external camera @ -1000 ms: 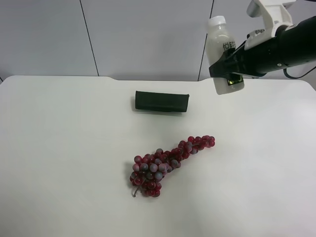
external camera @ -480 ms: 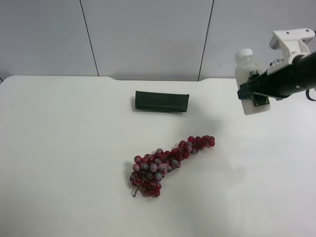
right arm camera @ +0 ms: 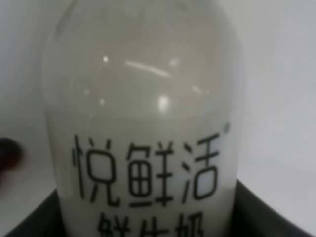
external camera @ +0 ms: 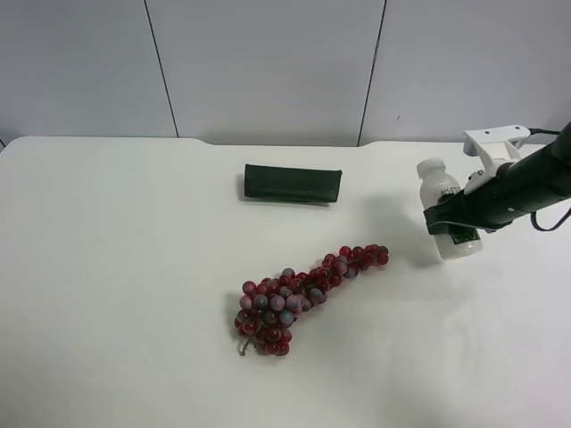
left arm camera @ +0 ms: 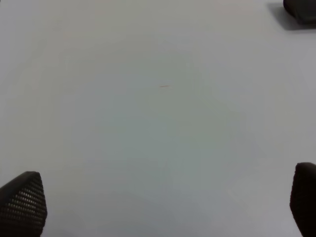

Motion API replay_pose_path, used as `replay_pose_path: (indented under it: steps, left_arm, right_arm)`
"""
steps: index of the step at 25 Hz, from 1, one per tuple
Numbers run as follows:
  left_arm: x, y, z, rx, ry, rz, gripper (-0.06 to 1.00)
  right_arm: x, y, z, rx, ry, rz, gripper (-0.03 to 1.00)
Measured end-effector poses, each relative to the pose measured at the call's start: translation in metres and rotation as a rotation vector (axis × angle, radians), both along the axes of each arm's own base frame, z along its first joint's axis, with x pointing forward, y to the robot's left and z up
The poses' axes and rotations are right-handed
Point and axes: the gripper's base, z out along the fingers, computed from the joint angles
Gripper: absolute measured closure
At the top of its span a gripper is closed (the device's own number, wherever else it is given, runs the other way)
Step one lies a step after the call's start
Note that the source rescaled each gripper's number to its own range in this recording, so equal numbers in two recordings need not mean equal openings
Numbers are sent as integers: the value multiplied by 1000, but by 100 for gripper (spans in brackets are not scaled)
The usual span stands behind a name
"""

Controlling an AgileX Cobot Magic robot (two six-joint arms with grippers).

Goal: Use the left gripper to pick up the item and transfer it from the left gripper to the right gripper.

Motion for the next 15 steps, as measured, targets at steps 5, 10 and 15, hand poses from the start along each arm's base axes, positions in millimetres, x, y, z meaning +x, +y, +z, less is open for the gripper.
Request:
replay_pose_path:
  steps: [5,10,15]
  left_arm:
    - [0,0,0,0,0,0,-6]
    - [0,0,0,0,0,0,-6]
    - [0,0,0,0,0,0,-6]
  right_arm:
    - [3,-1,-20,-13,51,-9,97]
    - [3,-1,-29,-15,77,-10,97]
    - [3,-1,-29,-12,82,-9,97]
